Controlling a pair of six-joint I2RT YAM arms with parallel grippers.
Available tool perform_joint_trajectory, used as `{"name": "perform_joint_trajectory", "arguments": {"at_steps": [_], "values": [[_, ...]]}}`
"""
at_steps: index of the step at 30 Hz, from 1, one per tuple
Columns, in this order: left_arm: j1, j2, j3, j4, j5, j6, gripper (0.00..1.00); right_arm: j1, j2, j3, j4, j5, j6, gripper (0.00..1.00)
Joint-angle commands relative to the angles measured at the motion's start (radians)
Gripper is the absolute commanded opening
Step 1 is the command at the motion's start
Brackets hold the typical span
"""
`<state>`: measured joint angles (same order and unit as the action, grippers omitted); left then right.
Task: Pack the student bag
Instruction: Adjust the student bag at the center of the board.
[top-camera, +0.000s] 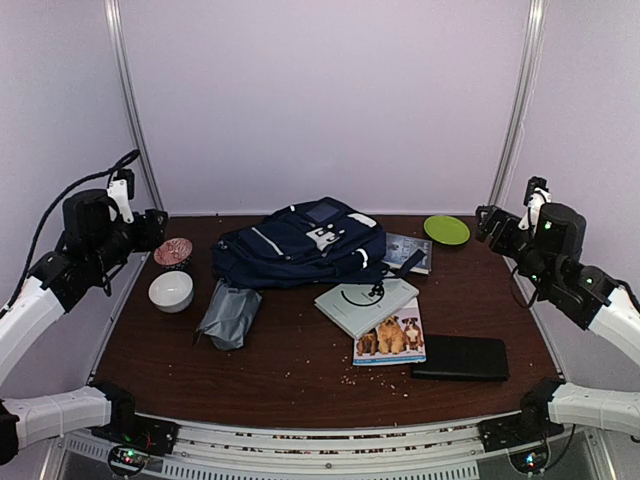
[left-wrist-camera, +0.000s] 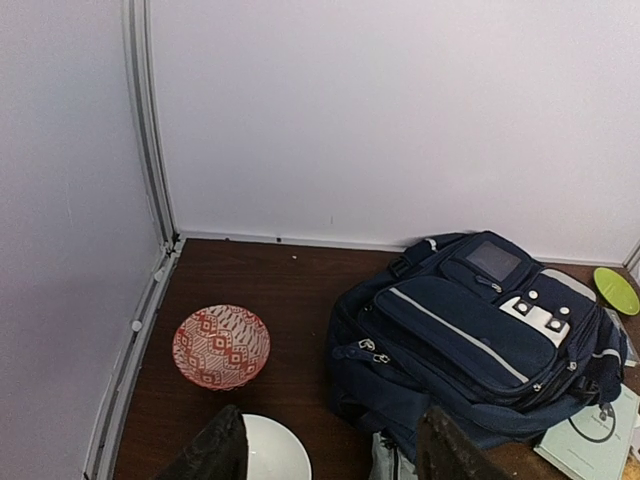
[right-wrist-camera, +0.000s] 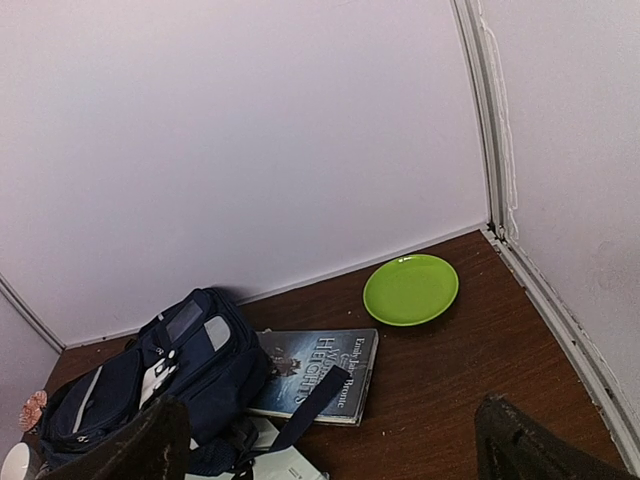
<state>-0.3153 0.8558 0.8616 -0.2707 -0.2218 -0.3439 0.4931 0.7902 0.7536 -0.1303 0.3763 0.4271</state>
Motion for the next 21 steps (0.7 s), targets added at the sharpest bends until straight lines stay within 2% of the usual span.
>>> {"name": "perform_joint_trajectory", "arguments": {"at_steps": [1, 8, 16, 21], "values": [[0.001, 0.008, 0.021, 0.031, -0.043, -0.02, 0.98, -0.002, -0.002, 0.0, 0.0, 0.0, 0.021, 1.0], [0.001, 0.004, 0.027, 0.013, 0.004, -0.009, 0.98, 0.022, 0.025, 0.046, 0.037, -0.16, 0.079, 1.0], [0.0, -0.02, 0.021, 0.009, 0.035, 0.008, 0.98, 0.308, 0.236, 0.125, 0.04, -0.041, 0.217, 0.99], [0.001, -0.001, 0.031, -0.003, 0.043, -0.002, 0.98, 0.424, 0.469, 0.158, 0.147, -0.083, 0.405, 1.0]]}}
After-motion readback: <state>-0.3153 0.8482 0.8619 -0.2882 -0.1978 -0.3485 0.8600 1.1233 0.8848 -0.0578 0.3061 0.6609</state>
